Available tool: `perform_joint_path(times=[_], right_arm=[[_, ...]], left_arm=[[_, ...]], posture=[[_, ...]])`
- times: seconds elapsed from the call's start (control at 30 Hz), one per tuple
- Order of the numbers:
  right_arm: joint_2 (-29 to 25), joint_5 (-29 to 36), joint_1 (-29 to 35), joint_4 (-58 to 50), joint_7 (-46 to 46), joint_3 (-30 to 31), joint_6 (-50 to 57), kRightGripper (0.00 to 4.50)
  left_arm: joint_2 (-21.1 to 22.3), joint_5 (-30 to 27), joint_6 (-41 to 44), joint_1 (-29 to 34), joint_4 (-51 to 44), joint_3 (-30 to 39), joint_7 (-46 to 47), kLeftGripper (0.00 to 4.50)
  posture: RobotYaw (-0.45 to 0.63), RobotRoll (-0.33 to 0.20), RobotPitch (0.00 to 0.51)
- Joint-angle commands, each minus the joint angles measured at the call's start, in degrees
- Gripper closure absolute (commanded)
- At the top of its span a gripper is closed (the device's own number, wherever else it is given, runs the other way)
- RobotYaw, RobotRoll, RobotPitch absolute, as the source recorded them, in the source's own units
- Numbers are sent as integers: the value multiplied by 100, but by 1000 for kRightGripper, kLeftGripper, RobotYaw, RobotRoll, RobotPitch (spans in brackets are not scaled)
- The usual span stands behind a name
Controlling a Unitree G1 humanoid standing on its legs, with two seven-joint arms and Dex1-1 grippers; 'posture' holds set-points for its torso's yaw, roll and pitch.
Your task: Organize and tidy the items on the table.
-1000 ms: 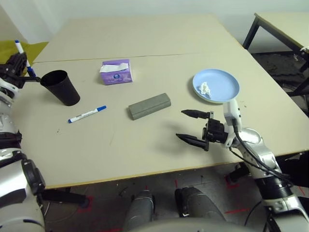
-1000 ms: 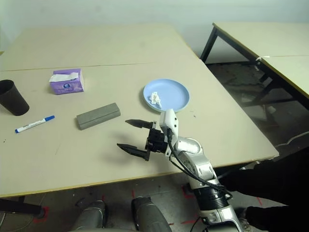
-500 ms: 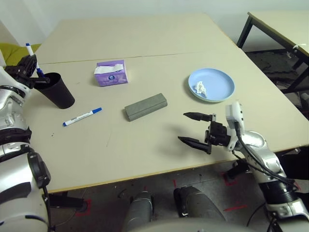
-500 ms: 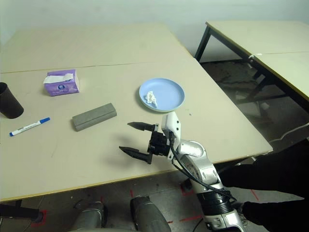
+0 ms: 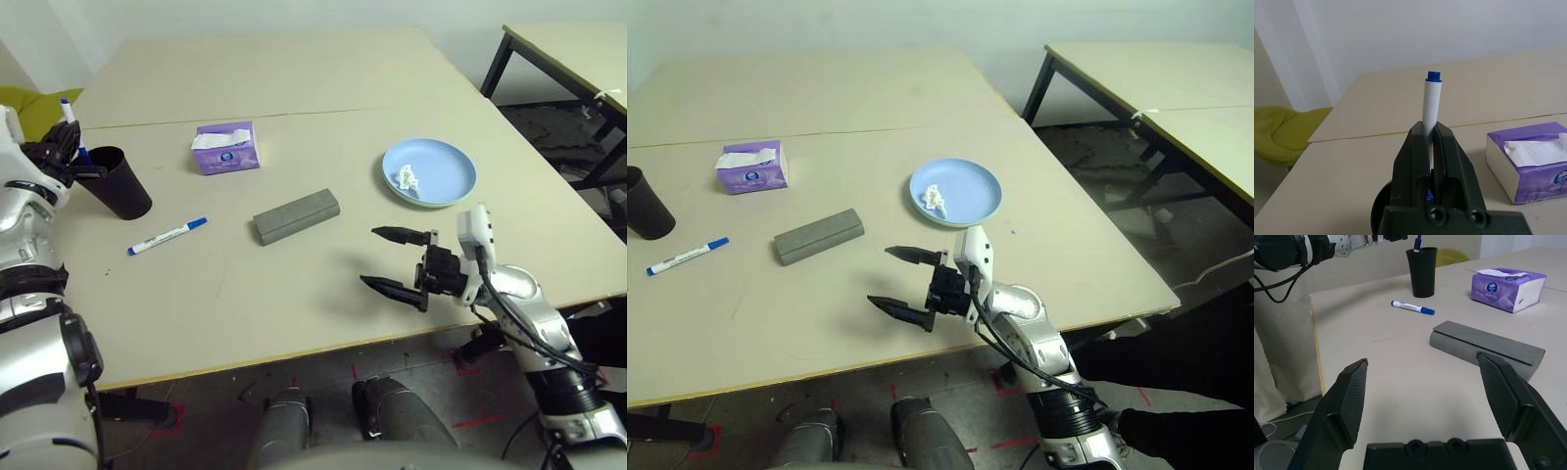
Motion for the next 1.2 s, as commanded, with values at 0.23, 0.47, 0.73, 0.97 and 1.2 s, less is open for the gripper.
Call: perform_joint_path(times=[0.23, 0.47, 0.73, 0.97, 1.2], right_arm=[[-112, 43, 40, -165, -66, -68, 134, 0], [-116, 46, 43, -183, -82, -59, 164, 0], [-60, 7, 34, -45, -72, -40, 79, 0], [30, -43, 85, 3, -94, 22, -2, 0], [47, -87, 203, -24, -97, 58, -56, 0]], left_arm=[[-83, -1, -205, 19, 95, 12, 101, 2589], [-79, -30, -227, 60, 39, 25, 61, 134], [-462, -810, -26, 335, -1704, -138, -1576, 25], [116, 56, 366, 1656, -3534, -1648, -3255, 25], [1063, 1071, 976, 1860, -2697, -1989, -2987, 25]], posture=[[-114, 0, 121], [-109, 0, 124], [-106, 0, 127], [-116, 0, 127], [-126, 0, 127]])
